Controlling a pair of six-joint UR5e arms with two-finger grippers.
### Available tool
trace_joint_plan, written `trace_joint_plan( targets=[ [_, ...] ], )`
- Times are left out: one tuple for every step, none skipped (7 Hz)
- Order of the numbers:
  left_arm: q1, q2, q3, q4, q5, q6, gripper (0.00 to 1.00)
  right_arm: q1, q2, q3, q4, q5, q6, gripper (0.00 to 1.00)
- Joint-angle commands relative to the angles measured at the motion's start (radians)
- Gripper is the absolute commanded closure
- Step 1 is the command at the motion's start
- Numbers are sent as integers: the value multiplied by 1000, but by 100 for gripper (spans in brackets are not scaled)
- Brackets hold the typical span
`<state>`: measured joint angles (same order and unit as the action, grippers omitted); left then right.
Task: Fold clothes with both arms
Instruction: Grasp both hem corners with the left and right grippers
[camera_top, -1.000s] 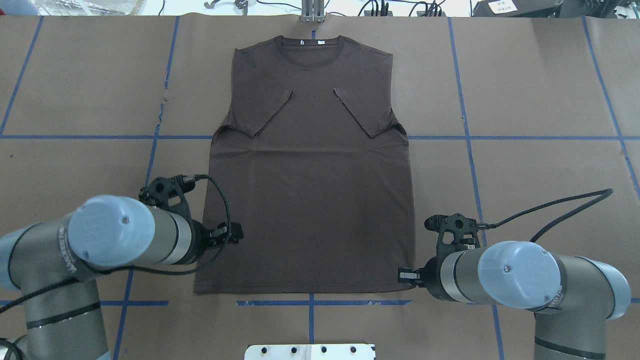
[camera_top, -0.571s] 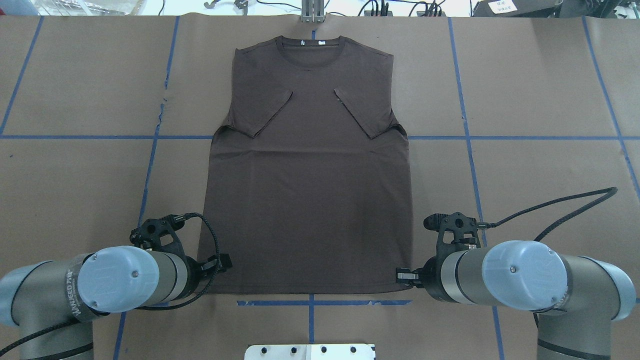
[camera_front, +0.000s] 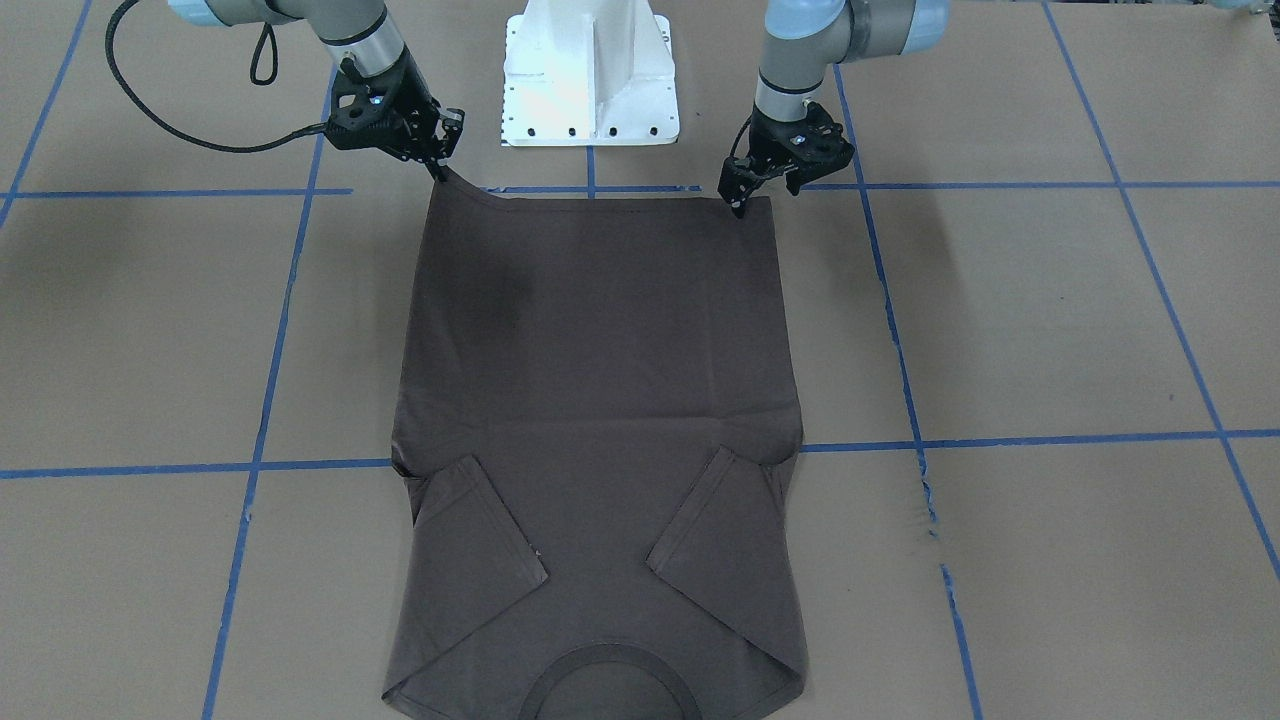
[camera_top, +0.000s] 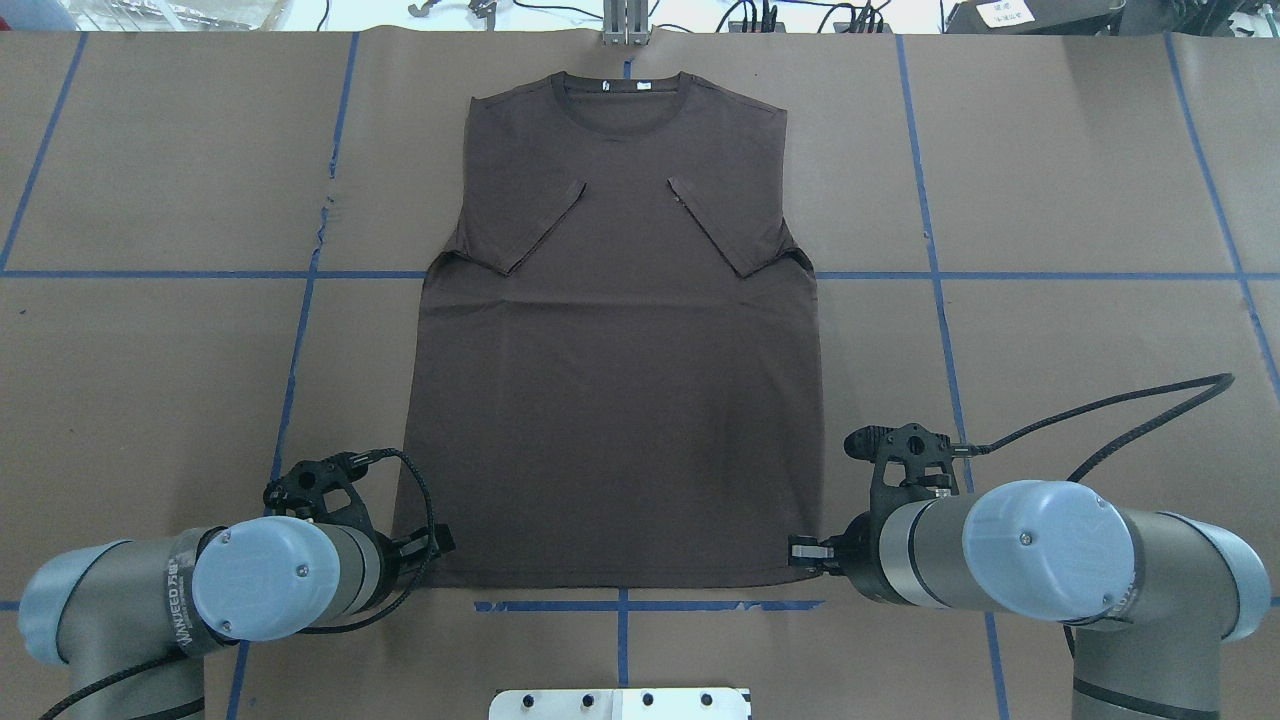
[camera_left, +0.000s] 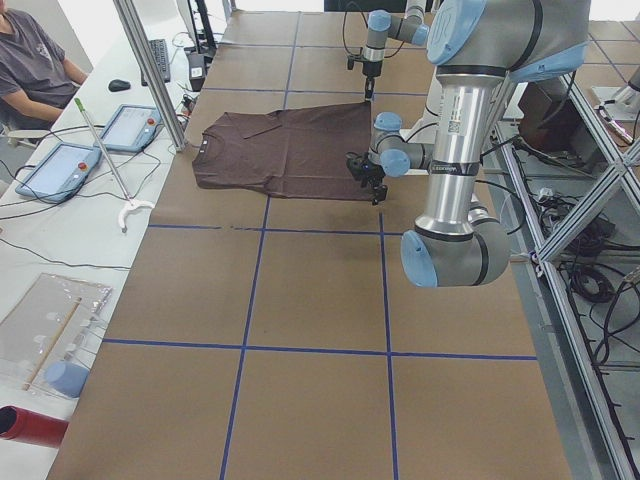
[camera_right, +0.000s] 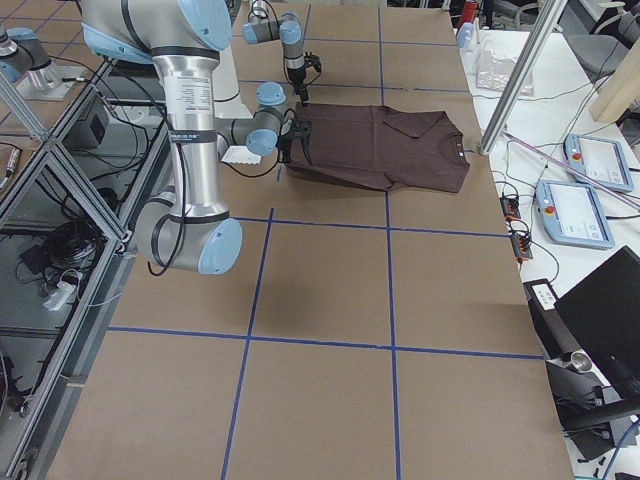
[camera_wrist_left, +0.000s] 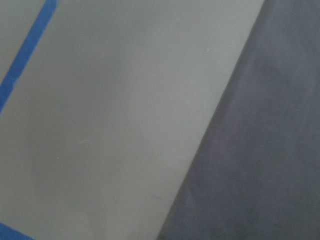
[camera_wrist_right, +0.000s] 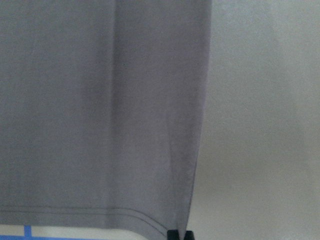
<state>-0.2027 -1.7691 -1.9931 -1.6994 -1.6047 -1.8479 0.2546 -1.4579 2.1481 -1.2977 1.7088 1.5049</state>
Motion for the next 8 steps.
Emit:
trace_joint_plan(
  targets=[
    [13,-3,11,0,2,-8,11,0,1,1,0,0,1,100],
    [13,-3,8,0,2,-19,28,0,2,4,0,0,0,100],
    [13,-3,4,0,2,-28,57,2,-1,9,0,0,1,100],
    [13,-3,1,0,2,-27,82,3,-2,9,0,0,1,100],
    [13,-4,-1,0,2,-25,99,3,-2,9,0,0,0,100],
    [13,-6,-4,0,2,-25,100,3,-4,9,0,0,1,100],
    [13,-12,-7,0,2,-25,100,5,-6,9,0,0,0,100],
    [13,-15,-22,1,2,-24,100,6,-6,9,0,0,0,100]
  ],
)
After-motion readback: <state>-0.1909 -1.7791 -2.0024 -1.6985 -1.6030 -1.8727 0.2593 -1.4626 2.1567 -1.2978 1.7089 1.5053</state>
